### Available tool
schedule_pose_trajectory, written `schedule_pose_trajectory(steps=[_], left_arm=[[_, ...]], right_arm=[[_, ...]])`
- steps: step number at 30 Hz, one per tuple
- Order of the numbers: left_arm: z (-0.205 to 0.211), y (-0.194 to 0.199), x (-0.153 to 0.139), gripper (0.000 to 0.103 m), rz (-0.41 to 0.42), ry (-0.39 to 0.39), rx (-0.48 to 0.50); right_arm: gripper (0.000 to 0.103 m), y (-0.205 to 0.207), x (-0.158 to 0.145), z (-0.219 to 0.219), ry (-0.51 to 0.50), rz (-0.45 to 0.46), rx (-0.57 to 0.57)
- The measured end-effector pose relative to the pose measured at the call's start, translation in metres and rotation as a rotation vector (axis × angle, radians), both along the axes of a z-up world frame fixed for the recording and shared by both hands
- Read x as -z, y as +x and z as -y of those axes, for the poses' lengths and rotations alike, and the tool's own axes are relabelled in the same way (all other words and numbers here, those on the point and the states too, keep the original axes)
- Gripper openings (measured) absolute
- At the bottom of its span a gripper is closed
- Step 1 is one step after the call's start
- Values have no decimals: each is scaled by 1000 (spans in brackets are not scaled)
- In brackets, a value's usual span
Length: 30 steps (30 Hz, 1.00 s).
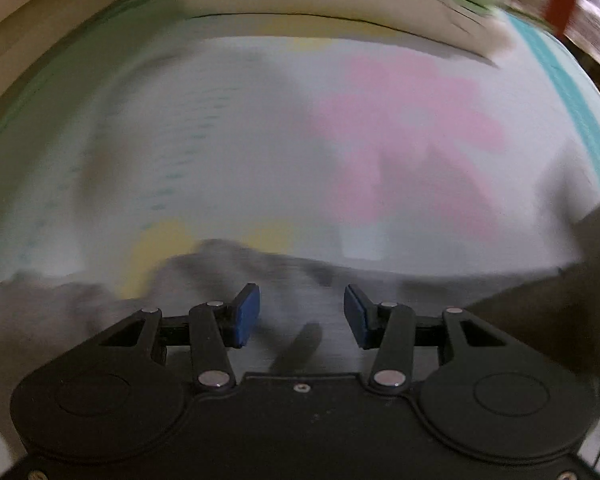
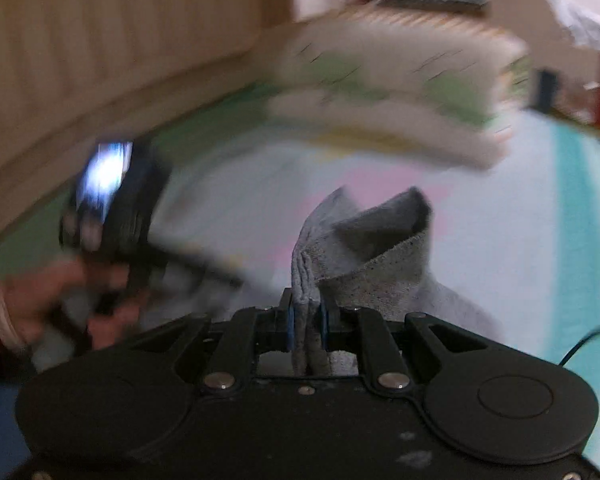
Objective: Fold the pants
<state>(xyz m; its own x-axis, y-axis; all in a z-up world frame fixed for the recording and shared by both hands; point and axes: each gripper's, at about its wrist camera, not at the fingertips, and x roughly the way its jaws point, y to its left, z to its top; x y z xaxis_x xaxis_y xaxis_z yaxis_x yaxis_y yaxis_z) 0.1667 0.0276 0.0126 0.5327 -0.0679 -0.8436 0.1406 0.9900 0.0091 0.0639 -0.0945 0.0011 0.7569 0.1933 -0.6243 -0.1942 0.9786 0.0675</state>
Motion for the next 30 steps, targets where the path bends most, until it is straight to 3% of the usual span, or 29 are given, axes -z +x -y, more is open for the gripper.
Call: schedule_pose_trajectory(steps=[5,7,8,12,17,20,24,27,30], left_arm=[[-35,7,1,54,-16,-28,-100],[-40,7,-1,54,-20,-60,-110],[-39,6,-1,54,-21,-73,-102],[-26,4,-4,54,1,-61,-38],[-1,-11,-2,54,-7,-56,98],[12,-21,0,54,-32,-88,178],[33,-29,11,55,-82,-71,272],[45,-30,29,55,-129,-2,302],[48,-31,43,59,-138,57,316]], right_arm=[[18,9,82,-85,-189,-87,-124],[22,3,94,-98,-268,-76,-149],[28,3,92,-97,-266,-75,-147],[34,-11,56,-60,-119,-56,-99],[38,-28,1,22,68,7,96],[40,-35,-19,66,49,29,271],[42,-24,-13,107,-9,-31,440],[42,-4,9,122,67,-107,452],[41,11,34,113,58,-169,447]])
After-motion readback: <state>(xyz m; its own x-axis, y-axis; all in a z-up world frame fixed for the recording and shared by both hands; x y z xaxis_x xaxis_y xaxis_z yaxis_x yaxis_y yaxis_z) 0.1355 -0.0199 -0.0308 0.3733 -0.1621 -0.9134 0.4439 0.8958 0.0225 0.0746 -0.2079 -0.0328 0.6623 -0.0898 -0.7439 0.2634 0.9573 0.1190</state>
